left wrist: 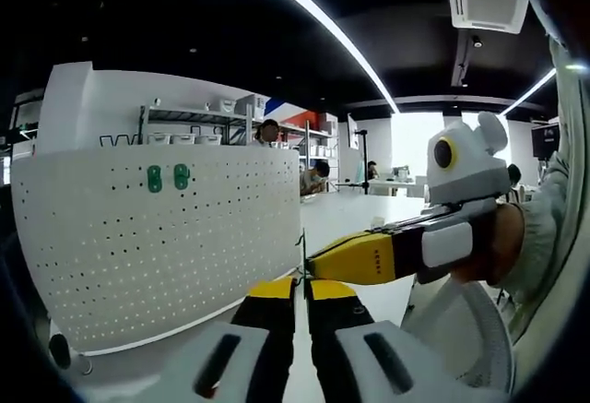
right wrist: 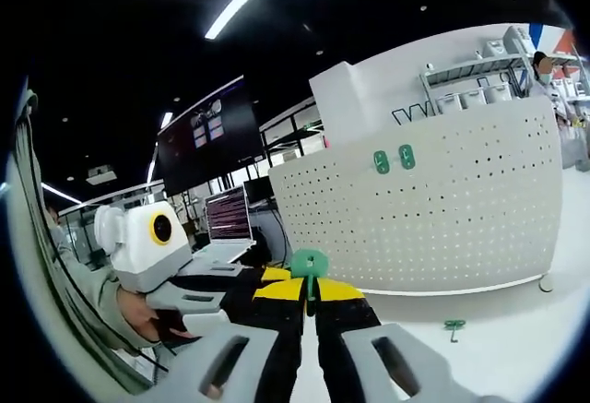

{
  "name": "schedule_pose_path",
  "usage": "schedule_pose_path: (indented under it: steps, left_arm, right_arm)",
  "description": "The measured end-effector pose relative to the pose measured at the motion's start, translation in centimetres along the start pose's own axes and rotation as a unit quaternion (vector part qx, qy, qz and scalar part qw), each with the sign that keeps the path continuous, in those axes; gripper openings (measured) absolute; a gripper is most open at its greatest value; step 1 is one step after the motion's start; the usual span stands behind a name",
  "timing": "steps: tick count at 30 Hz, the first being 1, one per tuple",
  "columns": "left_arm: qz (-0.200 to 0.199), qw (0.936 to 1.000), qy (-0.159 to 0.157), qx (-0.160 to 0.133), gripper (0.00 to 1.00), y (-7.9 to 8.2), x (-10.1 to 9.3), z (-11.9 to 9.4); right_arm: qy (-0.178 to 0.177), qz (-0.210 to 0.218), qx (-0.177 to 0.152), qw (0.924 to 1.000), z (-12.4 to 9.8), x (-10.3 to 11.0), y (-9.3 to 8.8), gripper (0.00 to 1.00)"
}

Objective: Insert the hook assembly into the mounting plate slot until the hook locks in place.

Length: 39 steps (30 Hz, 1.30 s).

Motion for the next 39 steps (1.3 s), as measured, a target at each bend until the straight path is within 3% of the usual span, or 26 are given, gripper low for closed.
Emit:
schedule_pose_path:
  steps: [4, 21, 39]
  left_arm:
    - [0.001, 1.0000, 0.000, 0.004, 0.06, -0.1, 0.0, 0.0]
    - [0.008, 0.9993, 0.017, 0.032, 0.34, -1.0, 0.2, -0.3]
    - [-0.007, 0.9982, 0.043, 0.042, 0.41, -2.0, 0.5, -2.3]
  right_arm:
    - [0.000, 0.000, 0.000, 1.0000, 0.0, 0.0, -0.1, 0.01]
    - [-0.009, 0.001, 0.003, 1.0000, -0.2, -0.4, -0.5, 0.01]
    - [-0.021, 0.006, 0.011, 0.9997, -0.4, -1.0, -1.0, 0.01]
Point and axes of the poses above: the point that each gripper's makers call its tool centre point, and the gripper's own axes: z roughly forward along the fingers, x roughly to its left, y roughly out of its top, the point moved 7 cm from there along -z, roughly backward along the fingers, and after that the axes turned 3 degrees about -z, right-handed, at the moved point
